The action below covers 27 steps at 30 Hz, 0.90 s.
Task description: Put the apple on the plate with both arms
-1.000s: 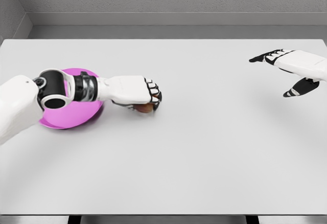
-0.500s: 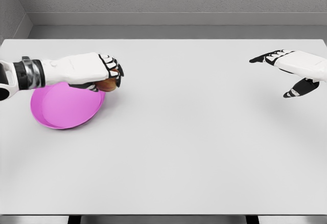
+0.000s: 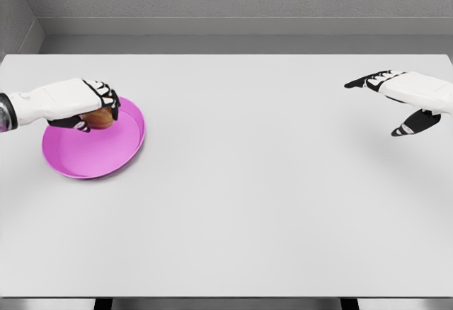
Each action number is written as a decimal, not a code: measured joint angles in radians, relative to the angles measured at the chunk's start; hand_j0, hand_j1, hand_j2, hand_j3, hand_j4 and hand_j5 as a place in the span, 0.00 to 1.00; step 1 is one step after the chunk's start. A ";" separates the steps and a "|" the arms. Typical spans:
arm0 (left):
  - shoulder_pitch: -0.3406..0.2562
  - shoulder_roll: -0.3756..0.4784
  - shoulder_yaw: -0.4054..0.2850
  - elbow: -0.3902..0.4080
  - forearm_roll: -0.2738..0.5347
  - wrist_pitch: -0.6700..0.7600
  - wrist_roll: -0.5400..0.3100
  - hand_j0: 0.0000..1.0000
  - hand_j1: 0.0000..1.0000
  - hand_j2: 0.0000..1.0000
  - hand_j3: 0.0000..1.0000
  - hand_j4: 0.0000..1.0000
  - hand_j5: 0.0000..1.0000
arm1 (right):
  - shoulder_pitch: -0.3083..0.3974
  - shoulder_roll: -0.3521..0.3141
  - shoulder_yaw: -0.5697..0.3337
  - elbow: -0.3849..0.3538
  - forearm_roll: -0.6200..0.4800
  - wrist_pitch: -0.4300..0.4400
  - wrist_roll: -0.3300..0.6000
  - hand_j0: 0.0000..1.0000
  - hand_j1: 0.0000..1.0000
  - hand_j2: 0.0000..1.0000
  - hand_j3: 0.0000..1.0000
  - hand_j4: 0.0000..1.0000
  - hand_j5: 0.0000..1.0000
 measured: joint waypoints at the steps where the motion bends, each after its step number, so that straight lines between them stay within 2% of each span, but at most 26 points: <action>1: 0.002 -0.001 0.000 0.001 0.000 0.000 -0.001 0.69 0.69 0.69 0.69 0.69 0.69 | 0.000 0.000 0.000 0.000 0.000 0.000 0.000 1.00 1.00 1.00 1.00 1.00 1.00; 2: 0.002 -0.002 -0.001 0.002 0.001 0.000 -0.001 0.78 0.78 0.78 0.78 0.78 0.78 | 0.000 0.000 0.000 0.000 0.000 0.000 0.000 1.00 1.00 1.00 1.00 1.00 1.00; 3: 0.002 -0.002 -0.001 0.003 0.001 0.000 -0.001 0.94 0.94 0.94 0.94 0.94 0.94 | 0.000 0.001 0.000 0.000 0.000 0.000 0.000 1.00 1.00 1.00 1.00 1.00 1.00; 5: 0.002 -0.003 -0.001 0.003 0.001 0.000 -0.002 1.00 1.00 1.00 1.00 1.00 1.00 | 0.000 0.001 0.000 0.000 0.000 0.000 0.000 1.00 1.00 1.00 1.00 1.00 1.00; 13: 0.000 -0.002 0.006 0.005 0.010 0.000 -0.002 1.00 1.00 1.00 1.00 1.00 1.00 | 0.000 0.001 0.001 0.003 0.000 0.000 0.000 1.00 1.00 1.00 1.00 1.00 1.00; 20: -0.008 0.009 0.045 0.069 0.165 0.000 -0.001 1.00 1.00 1.00 1.00 1.00 1.00 | 0.000 0.000 0.002 0.003 0.000 0.000 0.000 1.00 1.00 1.00 1.00 1.00 1.00; 27: -0.001 0.001 0.075 0.161 0.209 -0.001 -0.003 1.00 1.00 1.00 1.00 1.00 1.00 | -0.003 0.003 0.001 0.004 0.000 0.000 0.000 1.00 1.00 1.00 1.00 1.00 1.00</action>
